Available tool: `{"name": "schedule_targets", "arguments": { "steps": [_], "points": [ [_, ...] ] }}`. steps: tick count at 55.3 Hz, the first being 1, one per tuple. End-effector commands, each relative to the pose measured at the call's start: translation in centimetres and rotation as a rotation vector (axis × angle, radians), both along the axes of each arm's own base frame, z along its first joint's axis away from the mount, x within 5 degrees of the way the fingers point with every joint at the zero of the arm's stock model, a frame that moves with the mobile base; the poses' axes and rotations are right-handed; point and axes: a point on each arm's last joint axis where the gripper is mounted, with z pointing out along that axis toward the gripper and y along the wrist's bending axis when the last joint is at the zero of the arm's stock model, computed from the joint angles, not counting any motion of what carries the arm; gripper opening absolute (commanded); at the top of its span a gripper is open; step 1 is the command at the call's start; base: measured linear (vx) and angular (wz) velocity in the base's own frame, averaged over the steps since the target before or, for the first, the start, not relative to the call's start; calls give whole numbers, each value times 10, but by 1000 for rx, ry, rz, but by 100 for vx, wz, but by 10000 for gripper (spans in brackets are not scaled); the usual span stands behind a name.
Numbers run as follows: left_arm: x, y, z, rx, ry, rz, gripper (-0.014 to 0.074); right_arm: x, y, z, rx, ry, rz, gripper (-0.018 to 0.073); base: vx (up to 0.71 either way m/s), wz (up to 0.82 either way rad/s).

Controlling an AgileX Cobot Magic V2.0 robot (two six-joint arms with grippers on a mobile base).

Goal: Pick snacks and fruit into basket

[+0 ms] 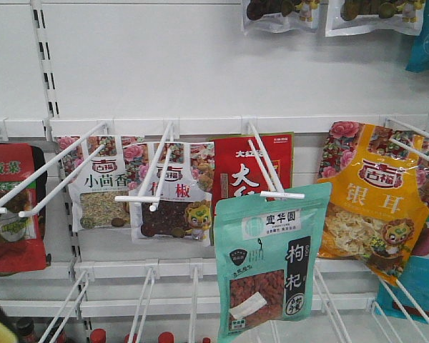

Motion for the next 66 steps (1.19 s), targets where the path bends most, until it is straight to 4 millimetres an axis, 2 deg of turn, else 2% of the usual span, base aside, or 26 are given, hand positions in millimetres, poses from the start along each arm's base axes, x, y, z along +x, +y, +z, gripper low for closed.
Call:
{"name": "schedule_targets", "arguments": {
  "steps": [1,8,16,66],
  "points": [
    [-17,10,31,101,-93,55,0,3,-1,17,-16,-97,-2,417,0,0],
    [-41,19,31,139,-43,115,1,3,-1,17,-16,-97,-2,417,0,0],
    [-56,23,27,138,-12,143,1,3,-1,17,-16,-97,-2,417,0,0],
    [-58,23,28,136,-27,143,1,3,-1,18,-17,-106,-1,417,0,0]
  ]
}}
